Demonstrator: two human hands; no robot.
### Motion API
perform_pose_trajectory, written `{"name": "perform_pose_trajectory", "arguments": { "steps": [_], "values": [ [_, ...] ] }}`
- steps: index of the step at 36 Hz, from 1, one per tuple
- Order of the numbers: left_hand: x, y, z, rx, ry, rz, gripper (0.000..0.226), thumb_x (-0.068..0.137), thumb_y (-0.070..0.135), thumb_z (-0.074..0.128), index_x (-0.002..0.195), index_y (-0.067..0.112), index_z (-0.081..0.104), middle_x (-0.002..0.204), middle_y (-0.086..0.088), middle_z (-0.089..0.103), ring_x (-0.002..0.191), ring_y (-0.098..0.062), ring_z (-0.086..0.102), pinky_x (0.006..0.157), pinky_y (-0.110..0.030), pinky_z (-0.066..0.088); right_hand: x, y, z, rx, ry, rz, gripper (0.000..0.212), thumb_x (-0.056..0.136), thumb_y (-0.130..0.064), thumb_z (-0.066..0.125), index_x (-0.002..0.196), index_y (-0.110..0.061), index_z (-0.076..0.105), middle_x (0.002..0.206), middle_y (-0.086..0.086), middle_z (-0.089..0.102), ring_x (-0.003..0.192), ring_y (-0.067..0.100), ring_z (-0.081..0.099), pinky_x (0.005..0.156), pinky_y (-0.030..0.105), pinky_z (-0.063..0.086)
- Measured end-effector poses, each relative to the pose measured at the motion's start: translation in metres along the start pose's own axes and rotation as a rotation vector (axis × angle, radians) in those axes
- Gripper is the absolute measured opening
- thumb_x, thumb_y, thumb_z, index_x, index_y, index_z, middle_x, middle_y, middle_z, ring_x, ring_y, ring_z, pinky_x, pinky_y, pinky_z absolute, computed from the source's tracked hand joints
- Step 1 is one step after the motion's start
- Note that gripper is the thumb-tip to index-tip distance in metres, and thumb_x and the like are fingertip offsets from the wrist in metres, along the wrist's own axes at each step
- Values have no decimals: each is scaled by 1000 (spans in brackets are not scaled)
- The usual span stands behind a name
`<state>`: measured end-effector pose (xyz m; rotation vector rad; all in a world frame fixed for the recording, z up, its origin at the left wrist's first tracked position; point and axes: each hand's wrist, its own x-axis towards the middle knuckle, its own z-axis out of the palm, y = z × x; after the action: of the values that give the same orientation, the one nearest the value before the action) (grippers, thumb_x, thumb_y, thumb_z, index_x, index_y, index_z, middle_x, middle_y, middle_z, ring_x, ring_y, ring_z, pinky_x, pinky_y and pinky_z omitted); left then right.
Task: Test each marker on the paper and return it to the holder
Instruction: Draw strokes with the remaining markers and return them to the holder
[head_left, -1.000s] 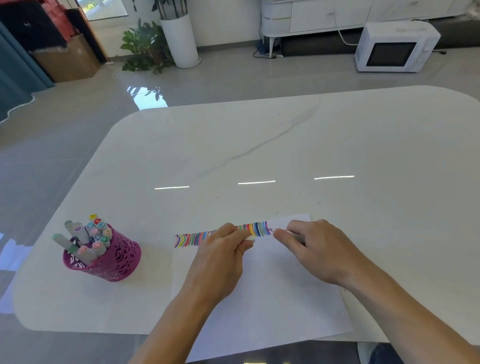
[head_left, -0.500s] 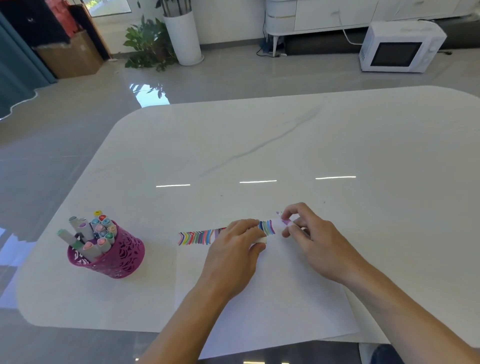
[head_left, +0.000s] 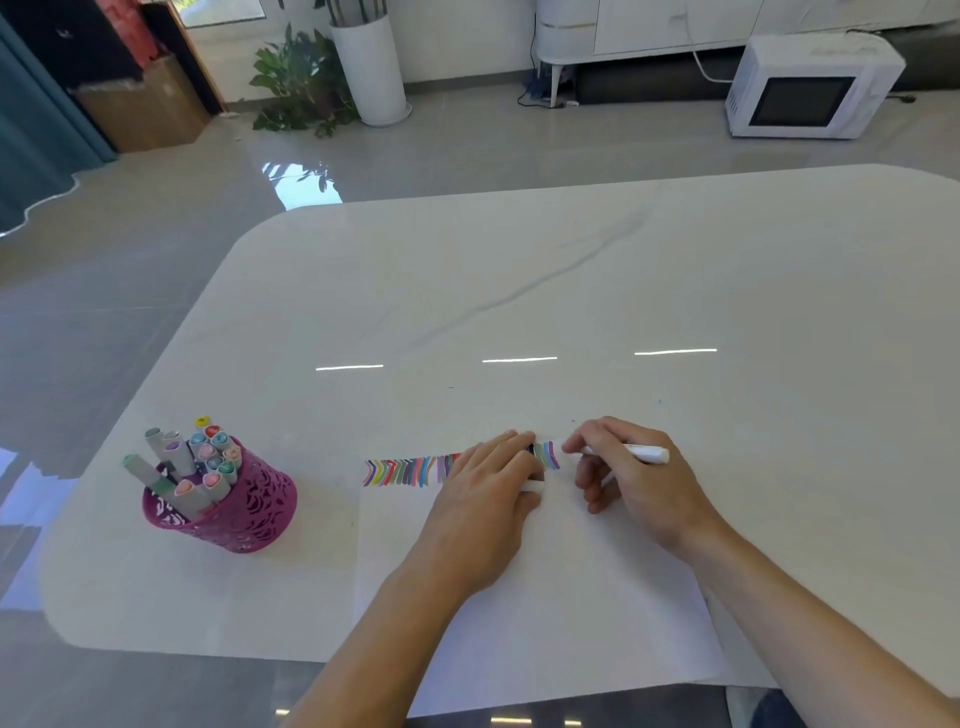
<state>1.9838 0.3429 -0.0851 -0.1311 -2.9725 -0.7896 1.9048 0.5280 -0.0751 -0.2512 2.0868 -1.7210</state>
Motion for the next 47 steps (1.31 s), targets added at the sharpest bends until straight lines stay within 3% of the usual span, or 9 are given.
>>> {"name": "perform_pose_trajectory", "arguments": {
  "steps": [4, 7, 12, 19, 25, 30, 33, 36, 47],
  "values": [
    [0, -2, 0, 5, -3, 4, 16, 98, 17, 58, 114, 18, 62, 151, 10, 45, 146, -13, 31, 116, -26, 23, 2, 6, 3, 69, 65, -16, 4, 94, -20, 68, 92, -20, 65, 69, 12, 71, 57, 20, 63, 54, 30, 56],
    [0, -3, 2, 12, -4, 14, 16, 98, 18, 58, 114, 18, 61, 151, 12, 45, 146, -12, 30, 116, -29, 24, 2, 12, 5, 57, 122, -28, 14, 93, -13, 73, 87, -13, 60, 70, 12, 73, 58, 21, 67, 54, 29, 58],
    [0, -5, 3, 13, -1, 21, 16, 98, 17, 58, 113, 18, 62, 150, 13, 46, 146, -11, 31, 116, -32, 26, 1, 14, 7, 19, 154, -35, 18, 92, -19, 77, 85, -11, 61, 72, 8, 76, 60, 22, 72, 56, 25, 58],
    [1, -4, 2, 17, -11, 18, 17, 97, 17, 58, 114, 19, 61, 150, 13, 46, 145, -11, 31, 115, -34, 27, 2, 13, 8, -34, 163, -55, 21, 92, -27, 78, 78, -23, 63, 74, 7, 76, 64, 26, 74, 61, 32, 63],
    [2, -2, -1, 34, -19, 6, 19, 97, 19, 58, 116, 19, 61, 149, 14, 46, 145, -10, 31, 116, -30, 26, 3, 16, 8, -69, 172, -44, 21, 92, -26, 77, 78, -20, 62, 73, 8, 75, 65, 27, 74, 63, 36, 63],
    [4, 0, -1, 96, -40, -2, 28, 100, 24, 54, 128, 21, 56, 150, 17, 45, 146, -8, 27, 116, -25, 20, 4, 18, 9, -62, 171, -40, 23, 91, -22, 77, 79, -13, 60, 69, 11, 73, 65, 32, 72, 60, 37, 61],
    [3, 0, -1, 120, -50, -3, 30, 101, 27, 52, 131, 22, 54, 151, 17, 44, 147, -7, 25, 117, -25, 19, 5, 18, 9, -51, 165, -35, 26, 90, -18, 78, 78, -9, 57, 66, 13, 72, 57, 24, 68, 53, 30, 59],
    [3, 0, -1, 121, -51, -5, 30, 101, 27, 52, 131, 22, 54, 151, 17, 44, 148, -8, 24, 117, -25, 18, 5, 18, 8, -47, 160, -18, 27, 89, -14, 78, 77, -6, 55, 64, 13, 71, 54, 21, 65, 52, 31, 57],
    [3, -1, 0, 126, -55, -12, 32, 101, 29, 50, 133, 23, 52, 151, 17, 44, 148, -7, 23, 117, -26, 21, 5, 14, 7, -163, 181, 24, 26, 77, -18, 73, 69, -15, 49, 52, 1, 60, 46, 15, 51, 46, 25, 41]
  ]
}}
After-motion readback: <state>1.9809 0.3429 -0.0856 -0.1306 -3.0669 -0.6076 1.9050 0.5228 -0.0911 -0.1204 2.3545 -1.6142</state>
